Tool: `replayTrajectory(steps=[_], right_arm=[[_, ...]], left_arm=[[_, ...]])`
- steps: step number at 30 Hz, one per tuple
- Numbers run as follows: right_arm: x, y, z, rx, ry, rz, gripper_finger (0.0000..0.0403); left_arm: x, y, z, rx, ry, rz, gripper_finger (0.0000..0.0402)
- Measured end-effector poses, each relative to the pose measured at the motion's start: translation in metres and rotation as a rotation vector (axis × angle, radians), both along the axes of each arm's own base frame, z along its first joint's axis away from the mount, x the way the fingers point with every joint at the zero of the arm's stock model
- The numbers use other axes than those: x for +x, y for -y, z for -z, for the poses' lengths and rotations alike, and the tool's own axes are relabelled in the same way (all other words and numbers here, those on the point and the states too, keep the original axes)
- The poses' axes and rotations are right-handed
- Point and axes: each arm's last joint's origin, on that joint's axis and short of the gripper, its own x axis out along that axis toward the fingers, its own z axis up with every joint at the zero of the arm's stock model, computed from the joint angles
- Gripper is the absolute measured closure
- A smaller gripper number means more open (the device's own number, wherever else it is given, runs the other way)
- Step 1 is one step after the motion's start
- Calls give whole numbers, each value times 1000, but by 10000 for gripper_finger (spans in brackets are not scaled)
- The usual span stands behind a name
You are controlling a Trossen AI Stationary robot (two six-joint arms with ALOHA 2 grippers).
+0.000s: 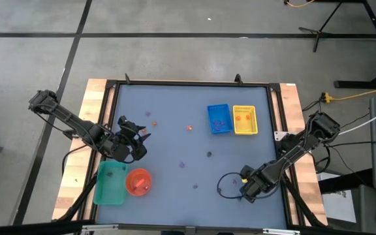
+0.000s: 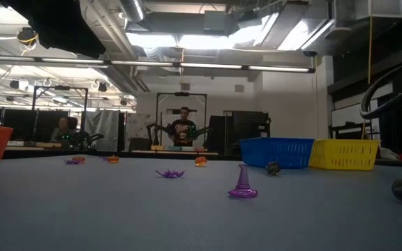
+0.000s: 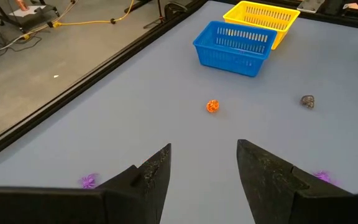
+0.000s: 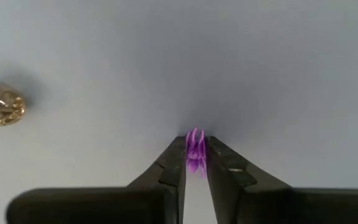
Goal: Sort Halloween decoration
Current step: Put the violet spider toy into the blue box
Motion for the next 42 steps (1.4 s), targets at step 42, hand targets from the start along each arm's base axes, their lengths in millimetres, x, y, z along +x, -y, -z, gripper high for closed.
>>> replayTrajectory(steps=[42], right_arm=[[85,52,-47,-350,461,-136,350]], left_arm=[[0,0,0,2,-1,1,234]])
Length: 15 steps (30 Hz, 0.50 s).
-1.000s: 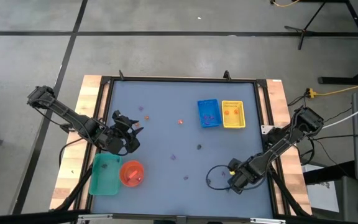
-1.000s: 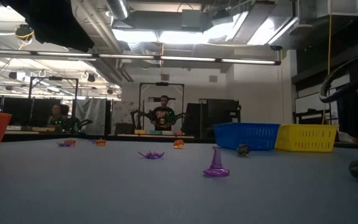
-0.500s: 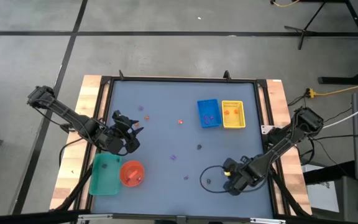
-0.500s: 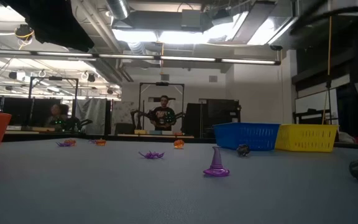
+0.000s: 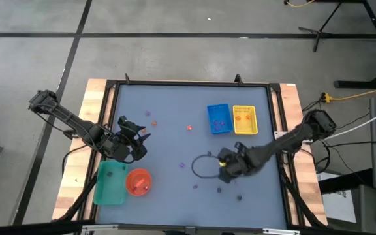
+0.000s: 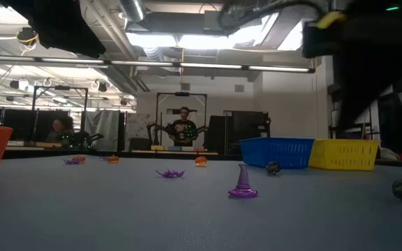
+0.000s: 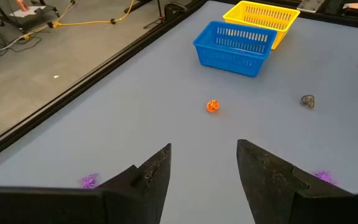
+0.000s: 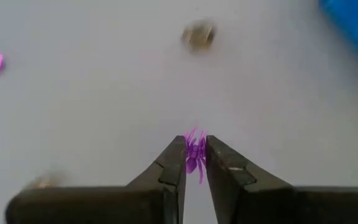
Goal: Sort Halloween decoration
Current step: Put the violet spider toy into the blue box
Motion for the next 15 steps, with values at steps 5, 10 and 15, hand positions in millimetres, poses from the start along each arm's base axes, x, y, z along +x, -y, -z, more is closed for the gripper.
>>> replayTrajectory(steps=[5,10,15], right_arm=[[23,31,-16,-98,27,-68,350],[41,63,-32,-222,27,-158,350],[48,96,-37,-322,-10,-172,350]], left_arm=[[0,0,0,0,0,0,234],[0,0,0,0,0,0,234],[0,0,0,0,0,0,234]])
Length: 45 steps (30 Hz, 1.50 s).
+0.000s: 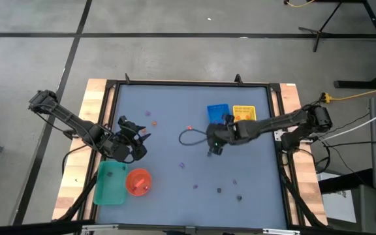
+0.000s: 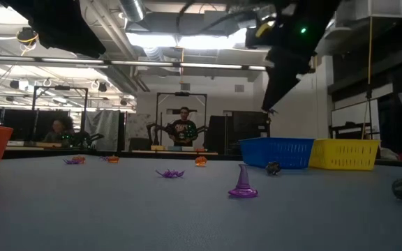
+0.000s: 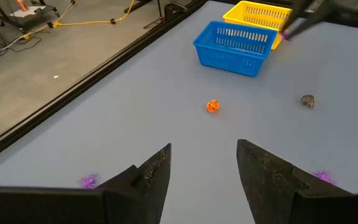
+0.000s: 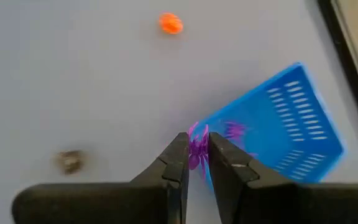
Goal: Sort Halloween decoration
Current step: Put the violet spider toy into the blue box
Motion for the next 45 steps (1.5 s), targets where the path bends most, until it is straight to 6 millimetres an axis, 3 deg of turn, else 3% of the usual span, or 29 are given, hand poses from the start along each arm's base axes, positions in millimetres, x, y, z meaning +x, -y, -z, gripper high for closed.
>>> replayTrajectory(steps=[9,16,26,38,45], right_arm=[[1,48,0,-16,-23,112,350],[-1,70,0,-14,-23,184,350],[-2,72,0,-12,-23,191,345],[-2,72,0,-13,-23,190,260],[-2,72,0,-13,-23,190,235]], left_arm=[[0,0,0,0,0,0,234],[0,0,0,0,0,0,234],[0,0,0,0,0,0,234],[0,0,0,0,0,0,234],[0,0,0,0,0,0,234]])
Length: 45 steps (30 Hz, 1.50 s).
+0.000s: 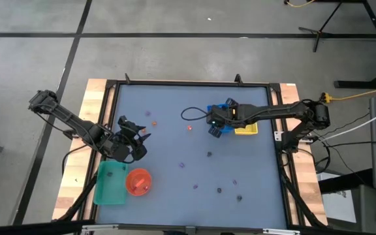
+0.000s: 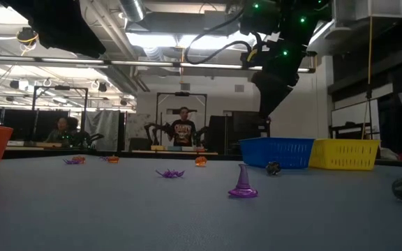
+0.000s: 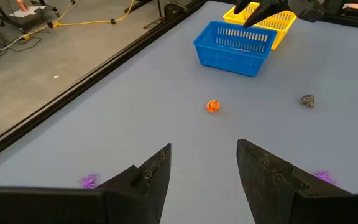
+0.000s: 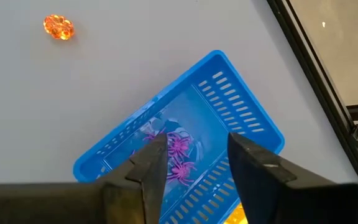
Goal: Sort Halloween decoration
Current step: Put the violet spider toy into the blue box, then put the brown skull toy into the green bin
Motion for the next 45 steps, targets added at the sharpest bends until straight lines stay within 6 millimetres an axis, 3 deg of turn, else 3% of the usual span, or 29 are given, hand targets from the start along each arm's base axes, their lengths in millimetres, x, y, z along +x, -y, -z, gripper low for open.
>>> replayTrajectory(steps=[25,32,40,45], right_arm=[[0,0,0,4,-1,-2,237],[0,-7,-14,205,-34,-102,237],[12,-52,-29,399,34,-438,237],[10,-88,-29,359,8,-628,237]], left_arm=[[2,1,-1,-12,22,0,234],[3,1,-2,-17,36,2,234],[8,4,-8,26,62,57,234],[9,5,-9,25,70,60,234]])
